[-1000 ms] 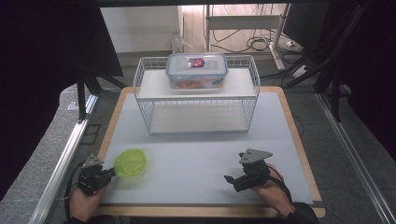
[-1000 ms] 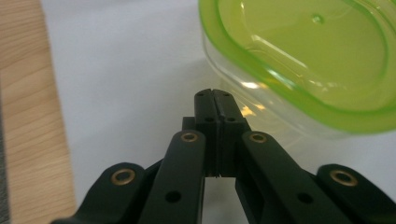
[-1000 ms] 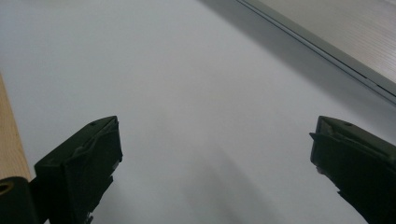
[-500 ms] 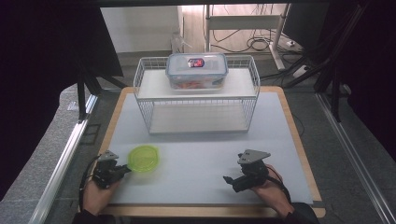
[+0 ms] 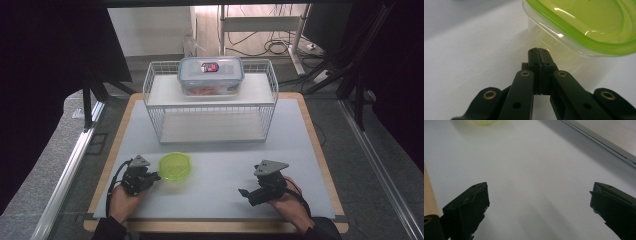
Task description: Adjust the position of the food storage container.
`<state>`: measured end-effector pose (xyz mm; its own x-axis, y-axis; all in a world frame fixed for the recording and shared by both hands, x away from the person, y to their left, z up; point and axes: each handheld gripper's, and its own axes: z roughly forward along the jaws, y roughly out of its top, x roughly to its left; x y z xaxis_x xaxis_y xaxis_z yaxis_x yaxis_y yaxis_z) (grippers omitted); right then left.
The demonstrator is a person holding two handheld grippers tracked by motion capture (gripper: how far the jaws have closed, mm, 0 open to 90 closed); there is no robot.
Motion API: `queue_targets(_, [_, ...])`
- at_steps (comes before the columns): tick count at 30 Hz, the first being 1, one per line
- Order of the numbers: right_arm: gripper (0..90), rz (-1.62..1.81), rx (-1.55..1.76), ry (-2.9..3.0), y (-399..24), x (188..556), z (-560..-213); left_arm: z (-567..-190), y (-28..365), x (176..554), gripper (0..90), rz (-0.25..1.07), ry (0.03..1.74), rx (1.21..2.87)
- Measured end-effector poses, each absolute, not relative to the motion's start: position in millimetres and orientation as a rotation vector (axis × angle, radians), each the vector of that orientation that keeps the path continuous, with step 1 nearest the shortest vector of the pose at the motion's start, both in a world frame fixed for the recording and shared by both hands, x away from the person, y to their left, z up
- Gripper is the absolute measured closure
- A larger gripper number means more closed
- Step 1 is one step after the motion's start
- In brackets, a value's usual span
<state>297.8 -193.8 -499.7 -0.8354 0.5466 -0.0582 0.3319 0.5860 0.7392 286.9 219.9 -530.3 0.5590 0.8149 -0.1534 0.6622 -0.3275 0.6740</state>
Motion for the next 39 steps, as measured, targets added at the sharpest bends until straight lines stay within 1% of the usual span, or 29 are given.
queue_targets(7, [3.3, 1.110, 0.731, 2.556, -193.5, 297.9, -500.5, -528.9, 190.8, 294.0, 89.8, 0.267, 1.095, 2.147])
queue_targets(16, [3.3, 1.115, 0.743, 2.558, -194.2, 298.7, -500.9, -528.8, 159.9, 300.9, 89.7, 0.236, 1.024, 2.184])
queue_targets(19, [3.3, 1.116, 0.744, 2.559, -194.4, 298.8, -500.9, -527.9, 156.7, 300.4, 89.7, 0.245, 1.014, 2.198])
queue_targets(22, [3.3, 1.128, 0.758, 2.561, -195.2, 299.4, -500.6, -526.3, 162.5, 299.0, 88.2, 0.248, 1.032, 2.171])
queue_targets(26, [3.3, 1.138, 0.786, 2.547, -197.0, 300.5, -499.0, -523.4, 168.4, 295.1, 82.8, 0.267, 1.035, 2.156])
queue_targets(30, [3.9, 1.183, 0.798, 2.524, -198.5, 301.9, -496.8, -520.8, 169.8, 287.5, 74.5, 0.326, 1.024, 2.165])
queue_targets(37, [4.7, 1.174, 0.786, 2.516, -196.3, 304.4, -496.5, -518.7, 175.8, 275.6, 56.3, 0.344, 1.023, 2.125])
queue_targets(39, [4.7, 1.165, 0.791, 2.518, -196.0, 305.7, -496.8, -517.9, 176.5, 273.2, 48.8, 0.357, 1.012, 2.124])
